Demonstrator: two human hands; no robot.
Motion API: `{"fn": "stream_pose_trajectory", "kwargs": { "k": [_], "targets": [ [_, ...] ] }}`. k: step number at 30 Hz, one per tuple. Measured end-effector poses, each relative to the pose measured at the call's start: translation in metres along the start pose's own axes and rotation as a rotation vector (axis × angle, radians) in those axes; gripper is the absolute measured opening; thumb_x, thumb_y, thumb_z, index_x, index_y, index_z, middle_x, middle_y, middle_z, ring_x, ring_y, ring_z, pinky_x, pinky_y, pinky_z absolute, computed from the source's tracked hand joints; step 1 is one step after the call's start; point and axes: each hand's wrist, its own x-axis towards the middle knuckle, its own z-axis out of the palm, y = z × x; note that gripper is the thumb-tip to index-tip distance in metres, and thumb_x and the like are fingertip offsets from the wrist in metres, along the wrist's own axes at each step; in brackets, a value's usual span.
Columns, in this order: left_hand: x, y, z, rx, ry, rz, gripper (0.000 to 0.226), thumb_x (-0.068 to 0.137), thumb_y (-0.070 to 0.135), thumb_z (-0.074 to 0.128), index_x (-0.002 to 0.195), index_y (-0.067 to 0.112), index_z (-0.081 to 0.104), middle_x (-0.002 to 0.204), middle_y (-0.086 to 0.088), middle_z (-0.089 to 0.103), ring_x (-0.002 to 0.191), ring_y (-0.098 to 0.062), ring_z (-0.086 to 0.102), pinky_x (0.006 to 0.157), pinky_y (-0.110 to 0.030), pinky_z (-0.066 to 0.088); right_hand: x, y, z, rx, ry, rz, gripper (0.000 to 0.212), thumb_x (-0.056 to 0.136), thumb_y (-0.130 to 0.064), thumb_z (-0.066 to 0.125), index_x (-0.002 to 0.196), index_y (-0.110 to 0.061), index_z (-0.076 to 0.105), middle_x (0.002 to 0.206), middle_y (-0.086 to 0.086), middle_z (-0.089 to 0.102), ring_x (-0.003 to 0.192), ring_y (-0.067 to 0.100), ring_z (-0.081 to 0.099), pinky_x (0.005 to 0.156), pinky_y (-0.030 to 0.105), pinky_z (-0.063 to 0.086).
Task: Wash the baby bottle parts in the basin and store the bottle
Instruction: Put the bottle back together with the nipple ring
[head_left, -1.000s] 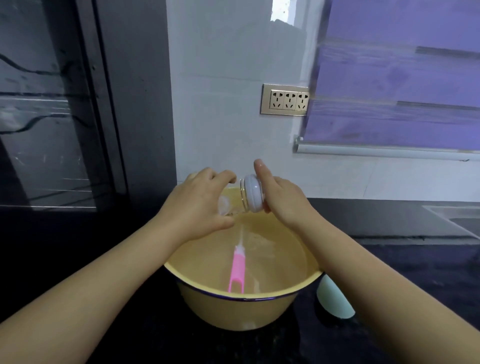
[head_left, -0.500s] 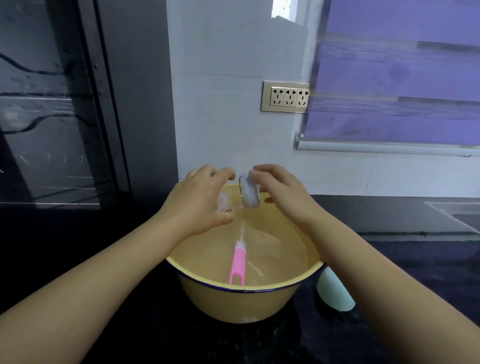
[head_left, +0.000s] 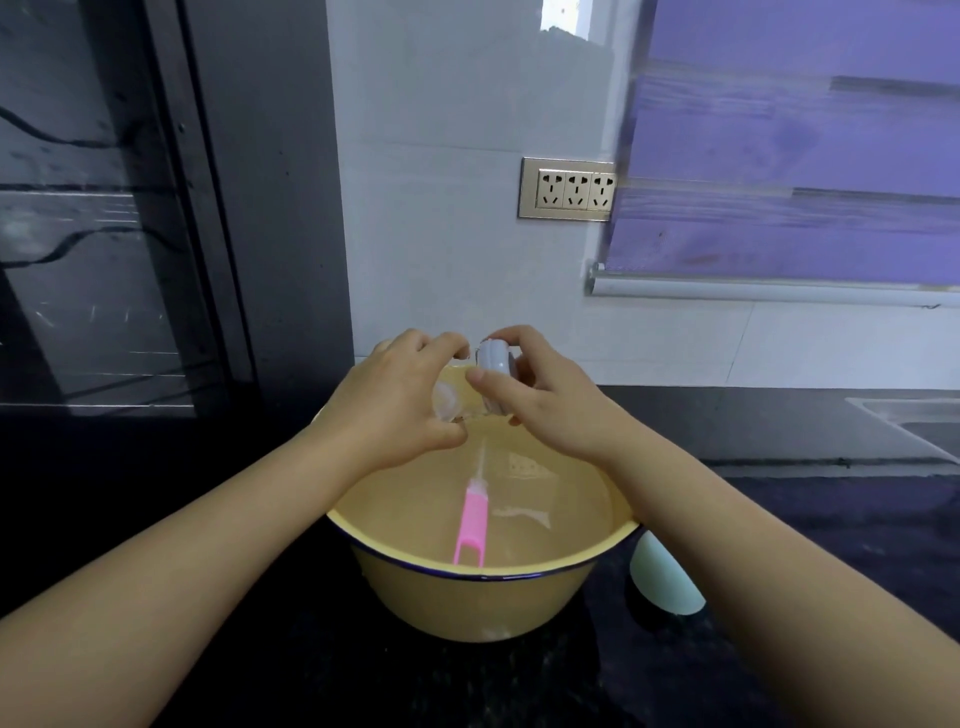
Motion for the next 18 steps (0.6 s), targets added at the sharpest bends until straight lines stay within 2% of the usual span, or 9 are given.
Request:
{"fn": "stream_pose_trajectory", "kwargs": {
  "k": [2,5,8,12,14,16,18],
  "targets": [
    [-0.001,0.002,0.0,0.008,0.013,0.021,0.068,0.073,0.035,0.07,0.134,0.031,0.039,0.125,0.004,0.046,0.118,-0.021,0.043,0.079,-0.027,0.037,0.0,-0.005,0.001,-0.022,0.002,0.002,0.038,0.087,-0.054,0.05,0.109,-0.023,0.044,0.084,-0.003,0.059,0.074,0.014,0.058,0.076,0.04,0.055],
    [0.0,0.006,0.0,0.058,0.046,0.025,0.068,0.075,0.035,0.068,0.135,0.029,0.038,0.126,0.003,0.046,0.117,-0.021,0.043,0.079,-0.026,0.037,-0.003,-0.013,0.003,0.023,0.008,0.032,0.039,0.093,-0.052,0.043,0.105,-0.016,0.039,0.078,0.001,0.055,0.061,0.015,0.056,0.06,0.031,0.051],
    [0.001,0.009,0.0,0.101,0.046,0.011,0.066,0.075,0.035,0.068,0.133,0.029,0.038,0.126,0.002,0.047,0.115,-0.021,0.044,0.079,-0.027,0.04,-0.001,-0.014,0.006,0.073,0.026,0.073,0.038,0.093,-0.054,0.039,0.099,-0.016,0.038,0.075,0.002,0.051,0.057,0.018,0.053,0.056,0.029,0.047],
    [0.005,0.006,0.0,0.11,-0.001,0.021,0.068,0.074,0.037,0.067,0.134,0.03,0.037,0.126,0.004,0.048,0.115,-0.018,0.045,0.082,-0.03,0.045,0.002,-0.012,0.009,0.13,0.012,0.155,0.03,0.093,-0.052,0.037,0.085,-0.023,0.039,0.082,0.003,0.047,0.056,0.019,0.05,0.051,0.028,0.043],
    [0.009,0.002,-0.004,0.095,-0.039,0.067,0.069,0.074,0.038,0.068,0.136,0.031,0.037,0.128,0.005,0.047,0.116,-0.016,0.046,0.085,-0.032,0.046,0.005,-0.01,0.008,0.182,0.018,0.192,0.033,0.093,-0.051,0.037,0.083,-0.019,0.039,0.076,0.006,0.046,0.053,0.02,0.048,0.05,0.027,0.041],
    [0.014,0.0,-0.014,-0.012,-0.033,0.121,0.076,0.072,0.038,0.076,0.137,0.033,0.038,0.129,0.006,0.047,0.116,-0.012,0.046,0.091,-0.031,0.044,0.011,-0.008,0.007,0.323,0.041,0.277,0.038,0.093,-0.049,0.033,0.082,-0.013,0.041,0.07,0.012,0.047,0.049,0.02,0.045,0.049,0.026,0.039],
    [0.019,0.001,-0.025,-0.306,0.04,0.1,0.085,0.062,0.036,0.085,0.134,0.038,0.039,0.127,0.006,0.046,0.111,-0.005,0.048,0.094,-0.022,0.044,0.014,-0.009,0.004,0.589,0.035,0.379,0.042,0.094,-0.05,0.029,0.083,-0.013,0.045,0.063,0.015,0.049,0.042,0.02,0.042,0.045,0.022,0.036]
  ]
}}
